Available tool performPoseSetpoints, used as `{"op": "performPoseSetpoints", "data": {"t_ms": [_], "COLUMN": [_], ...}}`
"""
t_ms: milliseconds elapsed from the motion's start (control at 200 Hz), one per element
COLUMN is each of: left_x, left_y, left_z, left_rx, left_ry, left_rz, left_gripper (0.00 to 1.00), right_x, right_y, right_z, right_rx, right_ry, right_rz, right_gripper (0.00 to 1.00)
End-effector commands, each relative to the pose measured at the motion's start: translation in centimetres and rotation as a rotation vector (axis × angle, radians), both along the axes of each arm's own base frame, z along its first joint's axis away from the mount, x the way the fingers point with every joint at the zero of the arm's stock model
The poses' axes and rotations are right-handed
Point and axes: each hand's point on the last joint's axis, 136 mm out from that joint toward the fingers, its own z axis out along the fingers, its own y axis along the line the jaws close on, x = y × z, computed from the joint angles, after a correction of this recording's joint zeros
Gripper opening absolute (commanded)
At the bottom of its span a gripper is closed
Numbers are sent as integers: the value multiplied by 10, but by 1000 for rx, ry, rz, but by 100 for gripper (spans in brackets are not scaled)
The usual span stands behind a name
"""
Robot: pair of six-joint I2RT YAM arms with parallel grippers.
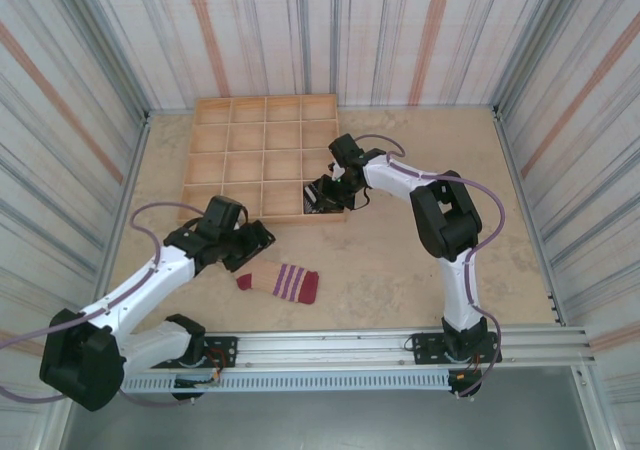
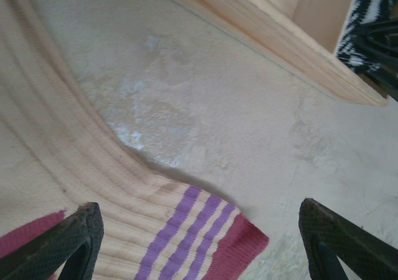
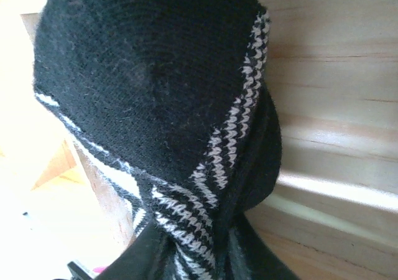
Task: Roll the socks
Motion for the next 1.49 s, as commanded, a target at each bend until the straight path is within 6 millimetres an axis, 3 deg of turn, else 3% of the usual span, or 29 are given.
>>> {"op": "performPoseSetpoints", "data": {"t_ms": [0,110,386,711,822,967,1072,1152,1297,1488], "left_x": [-18,-24,-28,-31,-32,-39,-37,-35,-38,-44], "left_y": [17,29,41,54,59,72,70,65,61,59], "left_z": [-12,-15,-14,-16,-17,-24,-27,-28,-36,-44], "left_rx": [10,13,49,77,73,120,97,71,50,50], "left_ry": [106,152,185,210,221,254,260,270,289,300], "left_rz": [44,82,84,99,120,142,148,138,129,121], "left_gripper": [84,84,84,83,84,83,80,80,78,78], "right_x": [-26,-23,-15,-21,-35,-76,-107,-128,-152,-180], "right_y": [-10,-6,-7,-14,-5,21,27,24,3,-19], "right_z": [-18,-2,30,62,86,109,101,83,51,25], "right_rx": [-70,-48,-51,-61,-17,123,150,109,36,3], "right_ry": [82,46,-35,-120,-187,-254,-211,-174,-99,-13], "right_rz": [44,64,93,131,207,393,486,536,511,443], "right_gripper": [36,46,56,65,65,65,64,64,62,62]}}
